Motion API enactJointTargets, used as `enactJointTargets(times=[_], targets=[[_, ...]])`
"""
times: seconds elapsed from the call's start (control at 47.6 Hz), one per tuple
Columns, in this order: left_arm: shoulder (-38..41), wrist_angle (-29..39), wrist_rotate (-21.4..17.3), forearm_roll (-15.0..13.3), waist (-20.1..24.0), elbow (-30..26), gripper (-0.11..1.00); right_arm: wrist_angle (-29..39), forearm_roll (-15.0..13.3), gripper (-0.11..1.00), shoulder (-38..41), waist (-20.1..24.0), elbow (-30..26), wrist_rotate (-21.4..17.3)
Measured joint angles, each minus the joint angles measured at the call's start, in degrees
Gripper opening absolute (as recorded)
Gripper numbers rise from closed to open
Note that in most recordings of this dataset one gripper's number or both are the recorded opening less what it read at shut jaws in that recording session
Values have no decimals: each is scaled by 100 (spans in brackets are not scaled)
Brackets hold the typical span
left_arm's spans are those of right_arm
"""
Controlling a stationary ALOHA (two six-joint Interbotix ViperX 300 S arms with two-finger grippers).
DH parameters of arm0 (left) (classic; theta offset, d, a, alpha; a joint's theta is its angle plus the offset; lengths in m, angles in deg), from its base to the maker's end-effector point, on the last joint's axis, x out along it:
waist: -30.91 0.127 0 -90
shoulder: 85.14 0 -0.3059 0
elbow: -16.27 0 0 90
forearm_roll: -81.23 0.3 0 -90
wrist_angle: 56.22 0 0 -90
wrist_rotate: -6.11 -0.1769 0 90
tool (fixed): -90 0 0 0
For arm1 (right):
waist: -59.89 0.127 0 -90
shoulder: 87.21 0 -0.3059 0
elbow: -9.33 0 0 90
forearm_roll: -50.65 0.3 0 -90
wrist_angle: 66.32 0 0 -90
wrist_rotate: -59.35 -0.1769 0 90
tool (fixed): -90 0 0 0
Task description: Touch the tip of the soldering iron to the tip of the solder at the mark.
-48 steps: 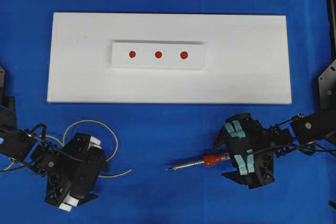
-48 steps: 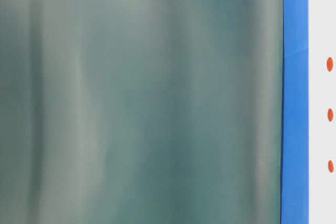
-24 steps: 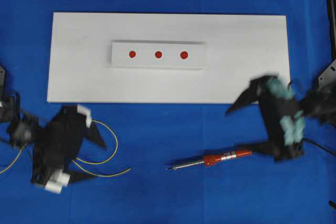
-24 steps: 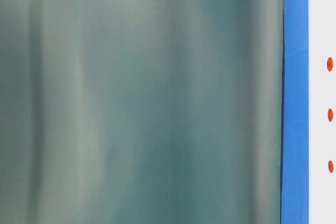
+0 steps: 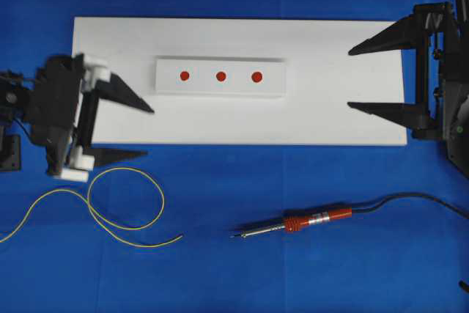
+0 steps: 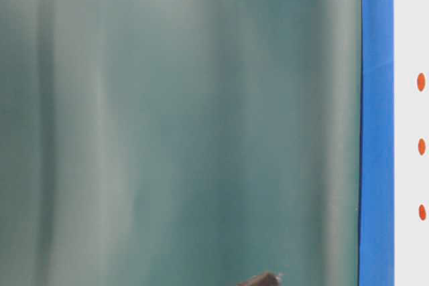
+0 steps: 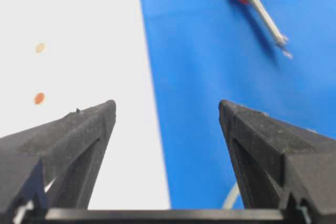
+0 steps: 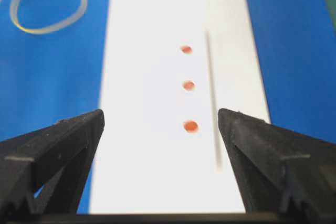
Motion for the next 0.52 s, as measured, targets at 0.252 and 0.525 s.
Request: enactJointTargets(times=[0.252,0.525], targets=[[-554,-475,-202,9,299,686,74,-562,-88,87,-62,-413,624,-18],[-1046,-800,-141,9,308,1389,73,-1134,-18,87,-272,-413,1336,-62]])
